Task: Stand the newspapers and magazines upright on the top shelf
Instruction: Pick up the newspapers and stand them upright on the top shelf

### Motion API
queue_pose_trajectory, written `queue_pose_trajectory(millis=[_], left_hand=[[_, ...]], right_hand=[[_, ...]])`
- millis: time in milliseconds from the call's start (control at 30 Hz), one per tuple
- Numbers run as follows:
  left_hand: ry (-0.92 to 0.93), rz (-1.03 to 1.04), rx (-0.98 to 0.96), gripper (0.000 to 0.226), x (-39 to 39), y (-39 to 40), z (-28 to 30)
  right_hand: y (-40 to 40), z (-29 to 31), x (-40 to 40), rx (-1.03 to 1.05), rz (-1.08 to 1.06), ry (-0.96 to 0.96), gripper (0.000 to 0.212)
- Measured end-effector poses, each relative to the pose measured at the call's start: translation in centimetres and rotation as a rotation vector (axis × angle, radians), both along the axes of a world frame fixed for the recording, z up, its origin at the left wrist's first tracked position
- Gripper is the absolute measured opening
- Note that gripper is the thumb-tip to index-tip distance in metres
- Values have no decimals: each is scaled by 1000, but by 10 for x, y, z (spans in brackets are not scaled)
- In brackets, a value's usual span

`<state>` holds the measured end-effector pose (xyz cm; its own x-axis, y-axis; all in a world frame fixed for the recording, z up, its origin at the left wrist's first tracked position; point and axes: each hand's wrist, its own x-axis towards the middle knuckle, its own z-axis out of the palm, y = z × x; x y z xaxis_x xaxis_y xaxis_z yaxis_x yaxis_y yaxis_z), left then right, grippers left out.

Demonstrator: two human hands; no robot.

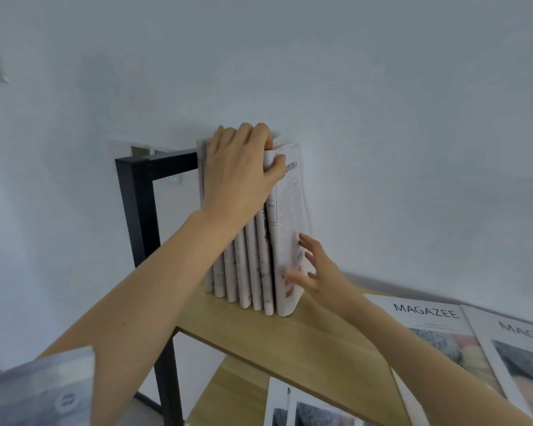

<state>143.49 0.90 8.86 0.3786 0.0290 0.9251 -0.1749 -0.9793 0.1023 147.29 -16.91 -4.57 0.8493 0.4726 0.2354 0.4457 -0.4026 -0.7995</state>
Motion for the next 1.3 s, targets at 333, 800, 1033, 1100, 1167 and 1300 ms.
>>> queue_pose_trajectory(millis=[333, 800, 1033, 1100, 1167, 1300], left_hand=[[44, -123, -67, 32, -57, -29, -14], [536, -305, -499, 19, -231, -100, -174], [833, -280, -732, 19, -280, -116, -294], [926, -259, -770, 18, -284, -118, -331], [1003, -242, -823, 16, -285, -123, -367], [1115, -234, -909, 12, -279, -134, -430]], right_hand=[[-46, 40, -74, -7, -45, -136, 47], [-110, -2, -225, -167, 69, -64, 36], [-132, -102, -259, -320, 128, 126, 36], [-138, -136, -260, -369, 126, 159, 36], [-144, -173, -261, -399, 124, 207, 36], [-154, -249, -253, -471, 89, 355, 31]])
